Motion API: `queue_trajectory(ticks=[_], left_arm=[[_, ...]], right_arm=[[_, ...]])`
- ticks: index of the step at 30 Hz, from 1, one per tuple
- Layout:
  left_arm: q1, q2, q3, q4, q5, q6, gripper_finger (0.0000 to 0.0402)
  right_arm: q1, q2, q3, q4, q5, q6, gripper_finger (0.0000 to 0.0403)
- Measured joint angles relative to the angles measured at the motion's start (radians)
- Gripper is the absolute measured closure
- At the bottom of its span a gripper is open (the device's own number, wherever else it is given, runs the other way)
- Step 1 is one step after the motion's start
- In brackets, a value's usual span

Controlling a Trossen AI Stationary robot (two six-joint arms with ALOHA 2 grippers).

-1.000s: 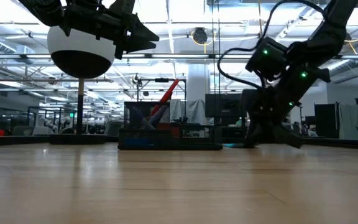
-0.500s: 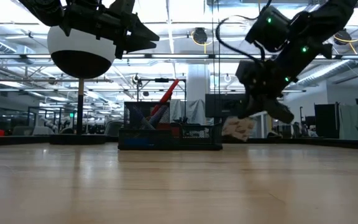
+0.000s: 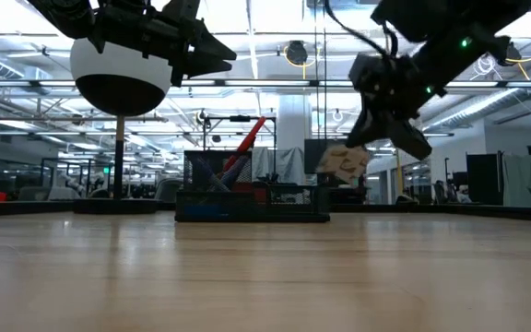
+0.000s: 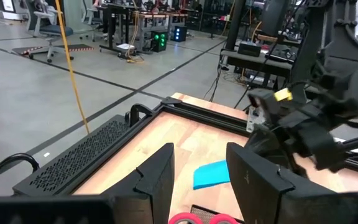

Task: Pick and place office supplies into organizer
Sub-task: Put the blue sticky notes into the black desk organizer

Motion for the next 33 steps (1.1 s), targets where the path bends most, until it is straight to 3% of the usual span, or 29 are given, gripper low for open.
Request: queue_trajectory(ticks=[13, 26, 33], left_arm=[[0.000, 0.000, 0.000, 0.000, 0.000, 0.000, 0.0250], [0.000, 0.000, 0.000, 0.000, 0.000, 0.001, 0.0250], [0.000, 0.000, 0.000, 0.000, 0.000, 0.001, 0.0250]], right_arm=[[0.145, 0.032, 0.098, -0.031, 0.173, 0.005, 0.0403], [0.161, 0.312, 0.289, -0.027, 0.302, -0.055, 0.0403], [0.161, 0.459, 0.373, -0.025, 0.302, -0.065, 0.0403]])
